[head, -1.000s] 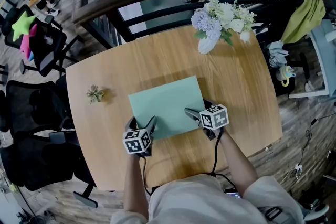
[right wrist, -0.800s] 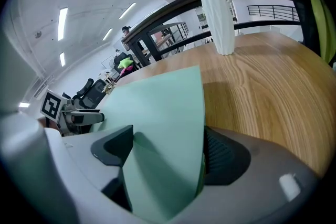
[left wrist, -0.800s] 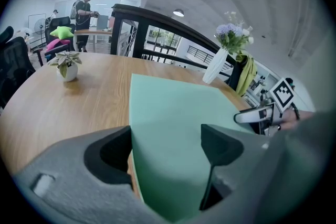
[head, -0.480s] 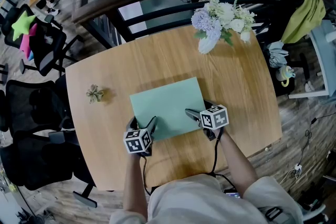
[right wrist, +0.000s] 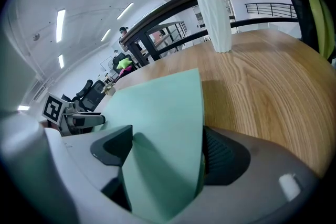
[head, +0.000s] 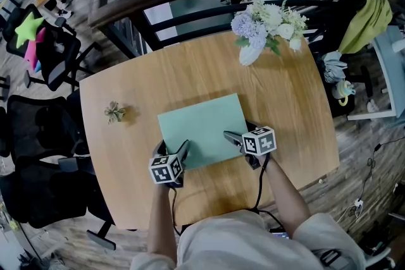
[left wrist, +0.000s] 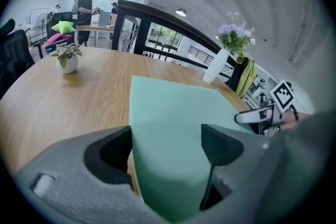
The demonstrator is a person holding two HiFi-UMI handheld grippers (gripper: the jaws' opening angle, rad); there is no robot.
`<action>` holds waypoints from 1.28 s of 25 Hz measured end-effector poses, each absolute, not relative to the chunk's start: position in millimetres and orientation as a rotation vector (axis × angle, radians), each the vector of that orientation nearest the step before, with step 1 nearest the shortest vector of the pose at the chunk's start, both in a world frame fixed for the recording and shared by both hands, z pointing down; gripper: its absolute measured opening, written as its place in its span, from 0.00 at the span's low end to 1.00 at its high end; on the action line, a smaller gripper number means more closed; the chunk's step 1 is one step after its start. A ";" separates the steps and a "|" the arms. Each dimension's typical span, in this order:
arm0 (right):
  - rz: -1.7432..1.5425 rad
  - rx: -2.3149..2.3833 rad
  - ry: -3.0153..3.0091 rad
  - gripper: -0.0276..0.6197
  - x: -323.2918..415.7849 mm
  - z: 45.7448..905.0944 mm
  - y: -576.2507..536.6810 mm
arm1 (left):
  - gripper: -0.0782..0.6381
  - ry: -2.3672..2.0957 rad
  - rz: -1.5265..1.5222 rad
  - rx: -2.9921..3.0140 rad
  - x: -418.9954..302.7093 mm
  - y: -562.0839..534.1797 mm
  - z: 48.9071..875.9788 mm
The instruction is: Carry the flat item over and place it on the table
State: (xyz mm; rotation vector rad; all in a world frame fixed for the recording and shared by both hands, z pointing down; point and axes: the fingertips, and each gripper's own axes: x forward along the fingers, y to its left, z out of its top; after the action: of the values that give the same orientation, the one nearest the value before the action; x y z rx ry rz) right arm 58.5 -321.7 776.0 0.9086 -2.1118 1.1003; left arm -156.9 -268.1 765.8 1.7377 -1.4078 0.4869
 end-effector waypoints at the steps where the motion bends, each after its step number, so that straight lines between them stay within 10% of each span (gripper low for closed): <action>1: 1.106 0.911 -2.114 0.69 58.4 776.2 -322.1 | 0.70 -1.407 0.480 1.737 -157.2 -268.2 766.7; 32: 0.976 1.001 -2.115 0.70 76.0 757.3 -284.0 | 0.63 -1.528 0.459 1.697 -169.7 -226.5 747.4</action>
State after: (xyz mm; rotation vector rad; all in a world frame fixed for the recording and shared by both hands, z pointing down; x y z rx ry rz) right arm 76.0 -284.0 757.3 1.0013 -2.1146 0.9762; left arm -169.7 -226.5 747.4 1.6971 -1.5285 0.4586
